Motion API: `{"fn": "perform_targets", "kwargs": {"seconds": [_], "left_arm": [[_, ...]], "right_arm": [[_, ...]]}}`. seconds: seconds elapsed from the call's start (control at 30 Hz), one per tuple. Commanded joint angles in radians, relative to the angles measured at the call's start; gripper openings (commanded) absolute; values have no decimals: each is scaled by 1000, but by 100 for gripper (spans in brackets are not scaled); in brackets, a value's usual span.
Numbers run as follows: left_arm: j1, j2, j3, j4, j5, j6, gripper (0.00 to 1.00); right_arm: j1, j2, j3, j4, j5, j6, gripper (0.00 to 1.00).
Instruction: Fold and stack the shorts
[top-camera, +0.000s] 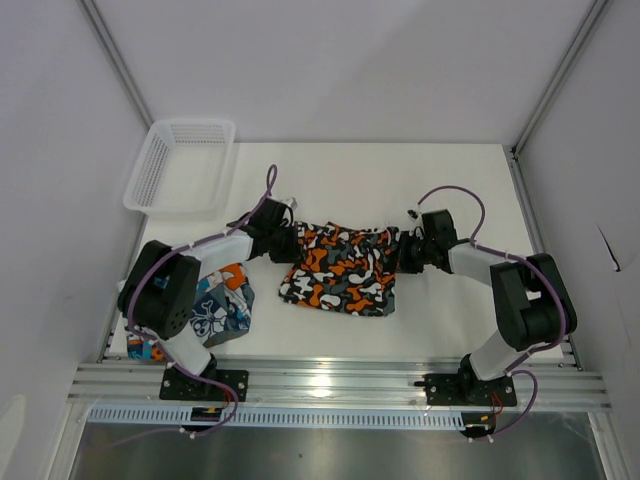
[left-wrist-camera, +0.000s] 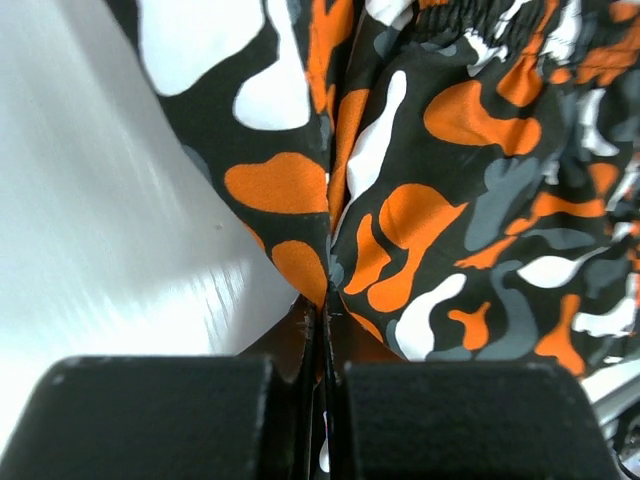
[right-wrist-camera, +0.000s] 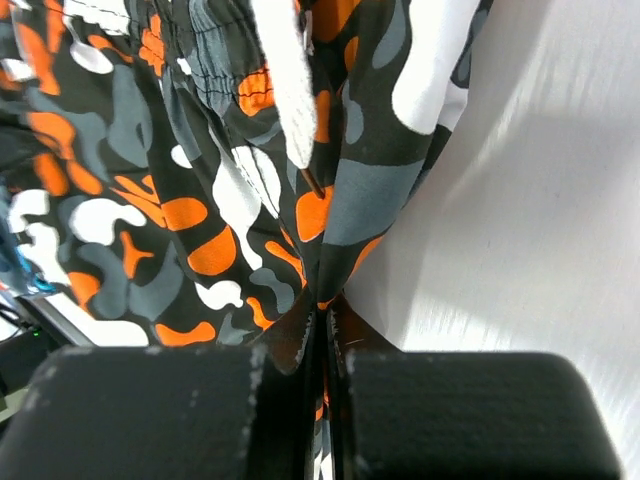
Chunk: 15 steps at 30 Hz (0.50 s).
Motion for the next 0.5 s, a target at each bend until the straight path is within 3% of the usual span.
{"fn": "perform_targets", "kwargs": {"seconds": [0.0, 0.2, 0.47], "left_arm": [[4, -93, 39, -37, -24, -12, 0], [4, -168, 92, -256, -142, -39, 0], [27, -234, 192, -517, -294, -67, 0]], "right_arm": [[29, -66, 32, -60, 57, -10, 0], [164, -152, 104, -180, 199, 27, 0], [330, -132, 293, -258, 305, 94, 0]]}}
